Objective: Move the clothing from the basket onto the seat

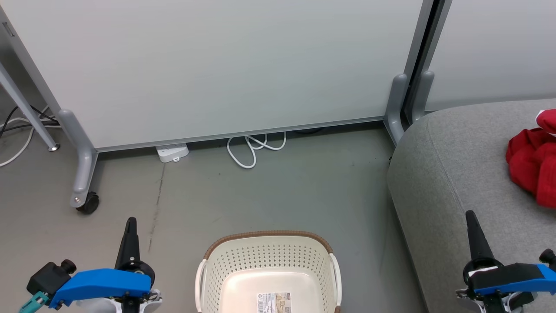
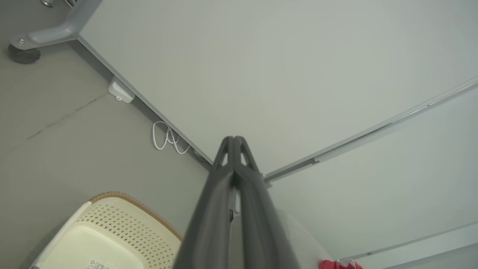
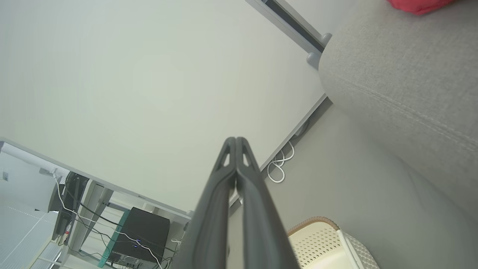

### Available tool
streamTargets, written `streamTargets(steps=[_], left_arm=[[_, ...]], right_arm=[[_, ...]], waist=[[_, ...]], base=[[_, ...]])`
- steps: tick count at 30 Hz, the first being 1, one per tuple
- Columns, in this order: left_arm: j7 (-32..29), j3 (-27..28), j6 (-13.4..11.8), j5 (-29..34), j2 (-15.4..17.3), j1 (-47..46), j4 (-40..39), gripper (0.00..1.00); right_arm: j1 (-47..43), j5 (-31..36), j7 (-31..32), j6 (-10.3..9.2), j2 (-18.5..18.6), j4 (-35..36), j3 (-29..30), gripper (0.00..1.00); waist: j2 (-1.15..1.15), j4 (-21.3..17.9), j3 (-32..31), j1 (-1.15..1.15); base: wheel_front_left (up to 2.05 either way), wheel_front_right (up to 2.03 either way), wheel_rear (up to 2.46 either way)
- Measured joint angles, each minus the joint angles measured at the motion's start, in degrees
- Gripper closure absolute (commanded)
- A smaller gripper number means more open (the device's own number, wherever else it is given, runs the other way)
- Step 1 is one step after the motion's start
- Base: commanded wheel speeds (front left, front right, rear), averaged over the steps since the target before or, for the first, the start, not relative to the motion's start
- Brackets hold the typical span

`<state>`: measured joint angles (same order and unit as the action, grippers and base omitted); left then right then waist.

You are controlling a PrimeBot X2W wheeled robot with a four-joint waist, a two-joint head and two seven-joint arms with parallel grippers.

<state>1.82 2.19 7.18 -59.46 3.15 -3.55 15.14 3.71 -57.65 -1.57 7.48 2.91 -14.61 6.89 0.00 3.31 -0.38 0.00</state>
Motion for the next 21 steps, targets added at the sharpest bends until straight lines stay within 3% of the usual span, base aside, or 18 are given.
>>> streamTargets(steps=[21], left_arm=[[-3.15,1.47,0.0,-12.4,-0.04,-0.92,-0.36,1.0]], right_arm=[[0.77,-13.04,3.02,0.0,-0.01,0.19,-0.12,1.0]], waist=[[0.0,-1.04,0.18,0.0]], base=[[0.0,0.0,0.0]])
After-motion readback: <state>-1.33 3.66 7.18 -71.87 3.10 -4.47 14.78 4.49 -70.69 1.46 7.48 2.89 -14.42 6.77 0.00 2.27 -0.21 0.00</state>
